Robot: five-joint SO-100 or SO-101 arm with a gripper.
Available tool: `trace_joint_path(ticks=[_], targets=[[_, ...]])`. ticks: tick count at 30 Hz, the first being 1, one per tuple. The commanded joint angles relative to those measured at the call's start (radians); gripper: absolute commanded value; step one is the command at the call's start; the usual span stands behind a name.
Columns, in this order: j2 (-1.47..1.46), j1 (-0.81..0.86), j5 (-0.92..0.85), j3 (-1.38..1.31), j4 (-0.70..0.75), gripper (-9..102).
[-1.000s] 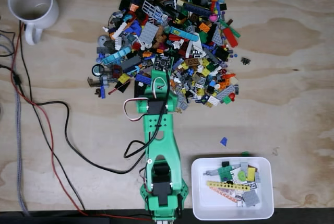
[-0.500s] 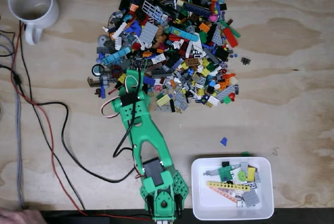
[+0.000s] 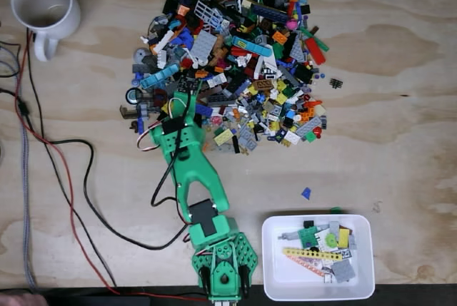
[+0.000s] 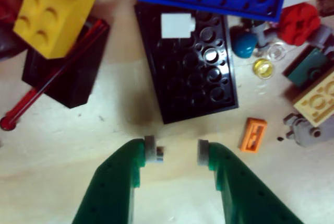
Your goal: Find the closest Lego and put it in the bin.
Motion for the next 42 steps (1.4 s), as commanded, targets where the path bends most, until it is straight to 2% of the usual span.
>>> trace_joint_path(ticks=[1, 8, 13, 19, 24, 31, 42], targets=[[0.092, -0.04, 0.028, -0.052, 0.021, 13], [0.156, -0.066, 0.034, -0.069, 0.083, 13], [0.16, -0.052, 0.112, -0.078, 0.17, 13], [0.21, 0.084, 0.195, -0.038, 0.293, 13], [0.255, 0.153, 0.172, 0.115, 0.219, 14], [0.245, 0.061, 0.181, 0.216, 0.166, 13], [0.27, -0.035, 0.19, 0.212, 0.173, 13]])
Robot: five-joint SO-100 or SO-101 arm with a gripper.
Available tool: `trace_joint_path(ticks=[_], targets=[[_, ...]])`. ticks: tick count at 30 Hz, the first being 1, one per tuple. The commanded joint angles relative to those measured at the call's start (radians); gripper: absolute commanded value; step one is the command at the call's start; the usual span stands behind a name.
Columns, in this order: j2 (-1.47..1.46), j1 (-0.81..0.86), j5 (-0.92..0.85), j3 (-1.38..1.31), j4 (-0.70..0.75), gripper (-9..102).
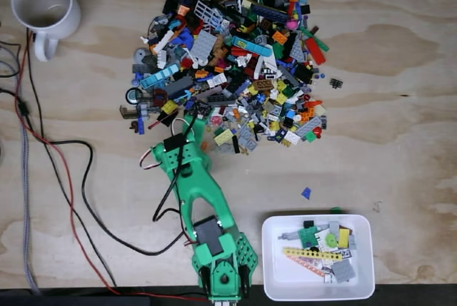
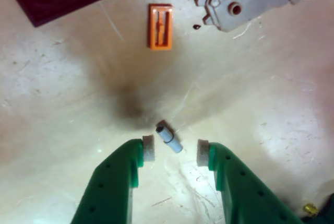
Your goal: Find the closest Lego and put it in the bin.
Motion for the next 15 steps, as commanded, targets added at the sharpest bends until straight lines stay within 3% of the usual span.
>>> trace_joint_path(ticks=[1, 15], targets=[[0.072, -0.032, 0.023, -0.009, 0.008, 13], [0.074, 0.061, 0.123, 0.011, -0.014, 13]])
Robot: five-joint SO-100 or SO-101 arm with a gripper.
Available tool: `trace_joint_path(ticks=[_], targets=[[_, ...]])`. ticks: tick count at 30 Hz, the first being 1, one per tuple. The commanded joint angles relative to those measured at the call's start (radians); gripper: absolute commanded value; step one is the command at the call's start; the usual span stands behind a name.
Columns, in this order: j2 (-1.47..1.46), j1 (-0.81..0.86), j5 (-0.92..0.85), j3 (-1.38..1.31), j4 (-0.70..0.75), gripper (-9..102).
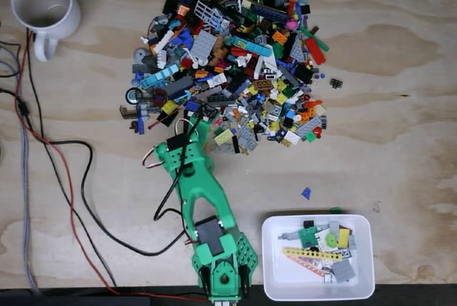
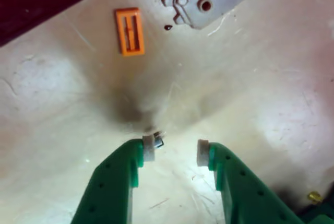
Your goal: Find the closest Lego and put it in the bin.
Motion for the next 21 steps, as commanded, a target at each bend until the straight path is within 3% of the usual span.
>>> trace_joint_path(ticks=[1, 11, 21], targets=[[0.071, 0.018, 0.071, -0.008, -0.028, 14], [0.064, 0.031, 0.364, -0.015, -0.058, 14], [0.367, -0.018, 0.172, 0.175, -0.041, 14]])
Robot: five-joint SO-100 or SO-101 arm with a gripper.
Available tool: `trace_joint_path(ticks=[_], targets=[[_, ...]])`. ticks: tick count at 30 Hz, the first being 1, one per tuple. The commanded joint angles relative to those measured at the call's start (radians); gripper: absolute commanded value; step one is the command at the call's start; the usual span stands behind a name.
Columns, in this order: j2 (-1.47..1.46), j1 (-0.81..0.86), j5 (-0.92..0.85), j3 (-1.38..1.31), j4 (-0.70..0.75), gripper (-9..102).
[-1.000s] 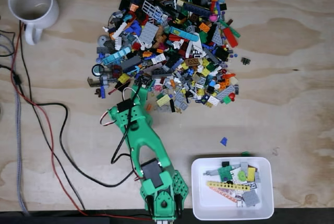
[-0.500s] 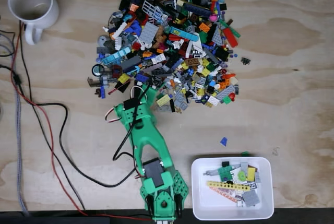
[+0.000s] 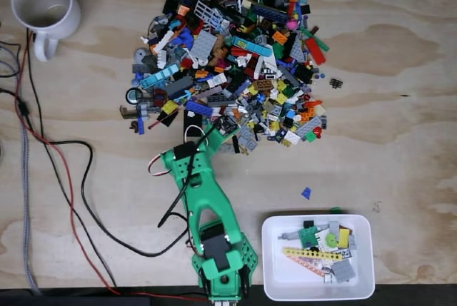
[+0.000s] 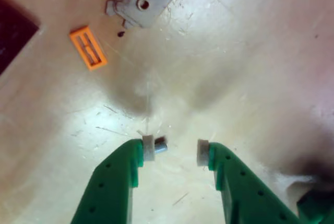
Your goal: Find the closest Lego and put it in the bin.
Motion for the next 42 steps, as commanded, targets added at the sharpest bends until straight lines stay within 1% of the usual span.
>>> trace_joint_path(ticks=[1, 6, 9, 13, 17, 20, 28, 32, 42], targets=[[0.176, -0.06, -0.132, 0.058, -0.009, 14], [0.272, -0.141, -0.253, 0.184, -0.067, 14], [0.284, -0.175, -0.302, 0.232, -0.132, 14], [0.273, -0.209, -0.341, 0.256, -0.233, 14], [0.221, -0.192, -0.359, 0.253, -0.302, 14], [0.198, -0.17, -0.357, 0.258, -0.313, 14], [0.225, -0.112, -0.345, 0.27, -0.241, 17], [0.227, -0.1, -0.344, 0.279, -0.239, 18], [0.192, -0.074, -0.387, 0.308, -0.325, 15]])
